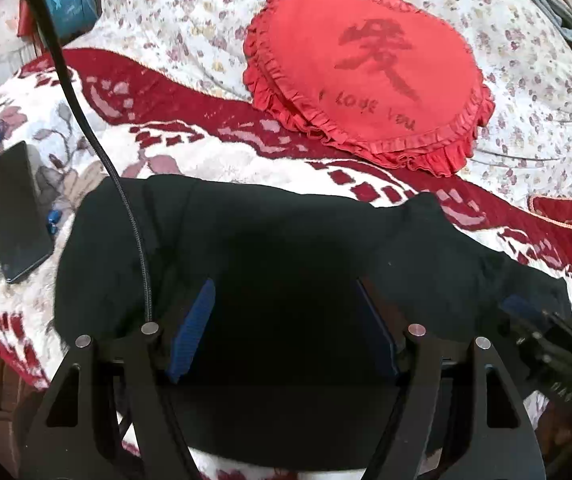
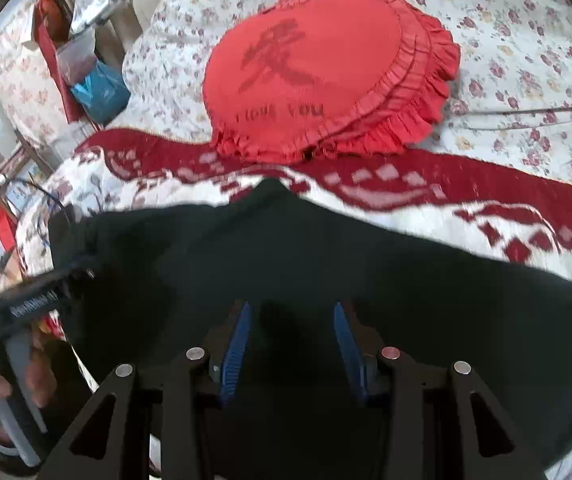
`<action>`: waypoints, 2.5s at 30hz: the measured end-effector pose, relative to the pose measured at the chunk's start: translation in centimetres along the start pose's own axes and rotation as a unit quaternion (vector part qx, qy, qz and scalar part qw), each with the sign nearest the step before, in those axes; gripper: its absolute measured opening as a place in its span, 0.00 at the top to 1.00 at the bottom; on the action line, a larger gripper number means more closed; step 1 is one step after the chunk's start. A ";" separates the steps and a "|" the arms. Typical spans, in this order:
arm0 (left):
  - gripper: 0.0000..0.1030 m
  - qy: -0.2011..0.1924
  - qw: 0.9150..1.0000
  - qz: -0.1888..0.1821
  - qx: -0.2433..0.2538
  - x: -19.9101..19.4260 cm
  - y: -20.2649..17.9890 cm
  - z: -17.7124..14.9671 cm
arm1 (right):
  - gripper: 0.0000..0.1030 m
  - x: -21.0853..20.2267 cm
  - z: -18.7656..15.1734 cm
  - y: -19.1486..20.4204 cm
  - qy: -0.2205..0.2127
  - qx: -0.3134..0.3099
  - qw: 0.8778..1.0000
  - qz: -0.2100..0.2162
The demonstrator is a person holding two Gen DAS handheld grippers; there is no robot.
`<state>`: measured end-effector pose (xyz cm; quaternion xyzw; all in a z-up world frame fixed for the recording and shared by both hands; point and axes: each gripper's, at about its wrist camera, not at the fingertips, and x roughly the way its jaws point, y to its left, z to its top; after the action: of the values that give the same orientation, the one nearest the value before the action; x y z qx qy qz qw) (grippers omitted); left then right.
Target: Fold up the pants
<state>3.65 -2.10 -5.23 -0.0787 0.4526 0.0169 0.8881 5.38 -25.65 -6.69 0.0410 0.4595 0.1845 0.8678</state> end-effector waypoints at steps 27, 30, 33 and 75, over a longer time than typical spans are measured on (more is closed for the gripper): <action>0.32 -0.033 0.996 -0.018 0.075 -5.1 -7.0 -2.6 | 0.53 -5.5 -3.2 -0.7 -0.018 0.000 1.000 -0.001; 0.32 -0.028 0.996 -0.015 0.083 -5.0 -8.0 -2.6 | 0.53 -5.8 -3.2 -1.5 -0.022 0.003 1.000 0.002; 0.32 -0.027 0.995 -0.022 0.089 -5.4 -9.4 -2.6 | 0.53 -6.1 -3.2 -2.6 -0.022 0.010 1.000 0.001; 0.32 0.034 0.981 -0.093 0.167 0.4 -17.9 -2.3 | 0.48 -7.6 -5.1 -10.3 -0.004 0.104 0.991 -0.084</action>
<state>3.91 -20.08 -4.66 0.0280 0.4695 -0.1443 0.8706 0.23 -38.40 -6.19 0.0934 0.4748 0.0622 0.8729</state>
